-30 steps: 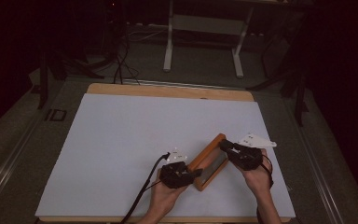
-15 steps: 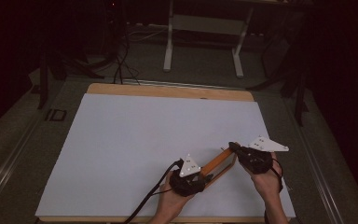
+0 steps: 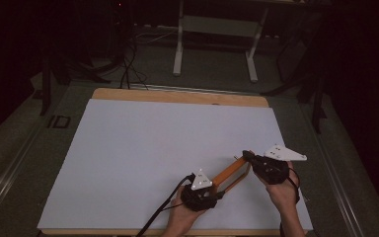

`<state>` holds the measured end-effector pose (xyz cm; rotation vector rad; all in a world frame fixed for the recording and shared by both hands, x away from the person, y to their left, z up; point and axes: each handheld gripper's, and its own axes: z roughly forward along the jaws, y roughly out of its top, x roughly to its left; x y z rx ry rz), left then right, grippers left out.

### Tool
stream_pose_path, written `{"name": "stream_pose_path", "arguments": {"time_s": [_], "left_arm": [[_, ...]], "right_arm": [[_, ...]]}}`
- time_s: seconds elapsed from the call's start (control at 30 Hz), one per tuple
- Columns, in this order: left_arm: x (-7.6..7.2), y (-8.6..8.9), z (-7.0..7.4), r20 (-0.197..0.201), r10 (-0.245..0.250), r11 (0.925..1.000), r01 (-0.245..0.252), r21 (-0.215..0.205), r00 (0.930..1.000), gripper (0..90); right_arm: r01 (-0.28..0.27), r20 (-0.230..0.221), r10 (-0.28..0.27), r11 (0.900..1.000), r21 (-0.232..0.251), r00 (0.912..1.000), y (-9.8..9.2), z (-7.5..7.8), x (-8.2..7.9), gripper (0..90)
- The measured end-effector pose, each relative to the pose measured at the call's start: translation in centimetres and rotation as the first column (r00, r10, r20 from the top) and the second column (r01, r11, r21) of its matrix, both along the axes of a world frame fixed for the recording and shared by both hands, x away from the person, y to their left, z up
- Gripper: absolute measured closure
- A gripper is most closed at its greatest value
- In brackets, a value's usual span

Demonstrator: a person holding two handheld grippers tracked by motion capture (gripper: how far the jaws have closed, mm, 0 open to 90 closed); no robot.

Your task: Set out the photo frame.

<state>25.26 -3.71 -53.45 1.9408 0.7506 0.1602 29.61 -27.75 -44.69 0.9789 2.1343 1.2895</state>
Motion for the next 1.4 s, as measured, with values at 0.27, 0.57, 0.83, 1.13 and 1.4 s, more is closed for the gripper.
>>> {"name": "stream_pose_path", "arguments": {"time_s": [0.27, 0.57, 0.83, 1.13, 1.4], "left_arm": [[0.6, 0.5, 0.3, 0.004, 0.007, 0.9999, -0.007, 0.013, 1.0, 69.1], [1.9, 1.5, 2.2, 0.041, -0.079, 0.9952, 0.076, 0.061, 0.9961, 69.2], [2.9, 3.8, 4.8, 0.068, -0.176, 0.9782, 0.166, 0.124, 0.9821, 69.3], [4.5, 6.3, 8.5, 0.084, -0.294, 0.94, 0.272, 0.206, 0.9522, 69.2], [4.8, 7.2, 10.8, 0.106, -0.356, 0.9064, 0.316, 0.281, 0.9285, 69.1]], "right_arm": [[-0.021, 0.02, 0.021, 1.0, -0.012, 0.9996, 0.3, 0.6, -0.4, 90.0], [-0.047, 0.053, 0.048, 0.999, -0.011, 0.9974, 0.1, 1.3, -1.2, 90.0], [-0.079, 0.064, 0.08, 0.997, -0.02, 0.9947, 0.2, 2.1, -1.7, 87.1], [-0.244, 0.015, 0.244, 0.97, -0.015, 0.9697, 1.1, 2.0, -1.8, 61.9], [-0.327, -0.025, 0.327, 0.944, -0.043, 0.9448, 2.1, 1.4, -1.5, 46.5]]}}
